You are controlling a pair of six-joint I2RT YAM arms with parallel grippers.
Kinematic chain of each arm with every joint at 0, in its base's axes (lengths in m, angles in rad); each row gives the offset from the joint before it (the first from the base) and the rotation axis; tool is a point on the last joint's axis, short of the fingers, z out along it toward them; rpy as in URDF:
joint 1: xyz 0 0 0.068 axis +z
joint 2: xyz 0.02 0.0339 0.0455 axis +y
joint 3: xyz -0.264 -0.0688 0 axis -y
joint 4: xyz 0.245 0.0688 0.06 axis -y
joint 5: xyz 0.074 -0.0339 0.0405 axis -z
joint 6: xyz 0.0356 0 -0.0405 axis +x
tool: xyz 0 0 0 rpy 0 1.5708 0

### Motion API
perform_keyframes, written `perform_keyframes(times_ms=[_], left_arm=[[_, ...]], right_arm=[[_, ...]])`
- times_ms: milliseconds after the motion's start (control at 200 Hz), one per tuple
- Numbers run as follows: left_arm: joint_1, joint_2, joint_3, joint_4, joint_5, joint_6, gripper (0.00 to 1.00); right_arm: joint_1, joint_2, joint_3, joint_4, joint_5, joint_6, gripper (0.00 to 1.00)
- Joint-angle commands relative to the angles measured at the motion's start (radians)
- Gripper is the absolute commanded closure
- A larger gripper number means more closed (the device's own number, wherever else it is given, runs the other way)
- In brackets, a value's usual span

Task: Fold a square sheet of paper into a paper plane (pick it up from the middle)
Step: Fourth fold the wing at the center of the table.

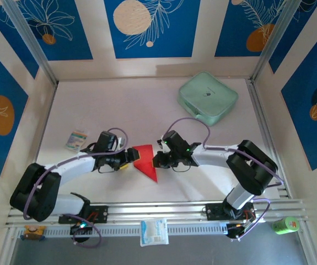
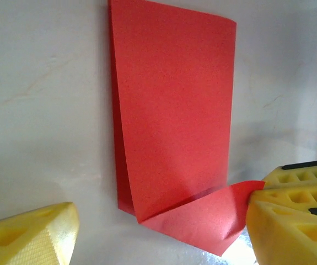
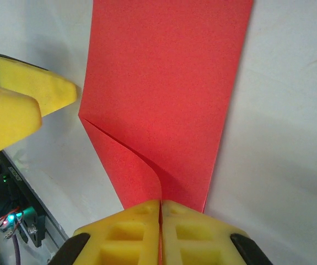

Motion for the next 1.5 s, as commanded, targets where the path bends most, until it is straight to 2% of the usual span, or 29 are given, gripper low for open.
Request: perform_keyframes(times_ms=[0,260,620,765,1245,1495], left_arm=[[0.01,0.018,0.028,0.033,0.047,-0.013,0.24],[0.01,0.099,0.033,0.131,0.117,-0.063,0.43],[0.01,0.169,0.057,0.169,0.127,-0.081,0.52],[0.011,0.197,0.06,0.207,0.123,-0.095,0.6],[0.01,0.23,0.069,0.234,0.128,-0.111,0.59],[0.01,0.236,0.065,0.261,0.139,-0.127,0.66]], right_arm=[[-0.016,-0.032,-0.025,0.037,-0.037,0.009,0.91],[-0.032,-0.039,-0.051,0.064,-0.046,0.014,0.91],[-0.049,-0.048,-0.081,0.097,-0.07,0.015,0.92],[-0.059,-0.053,-0.093,0.106,-0.08,0.015,0.92],[-0.081,-0.072,-0.129,0.175,-0.125,0.026,0.94],[-0.089,-0.073,-0.138,0.174,-0.122,0.028,0.94]])
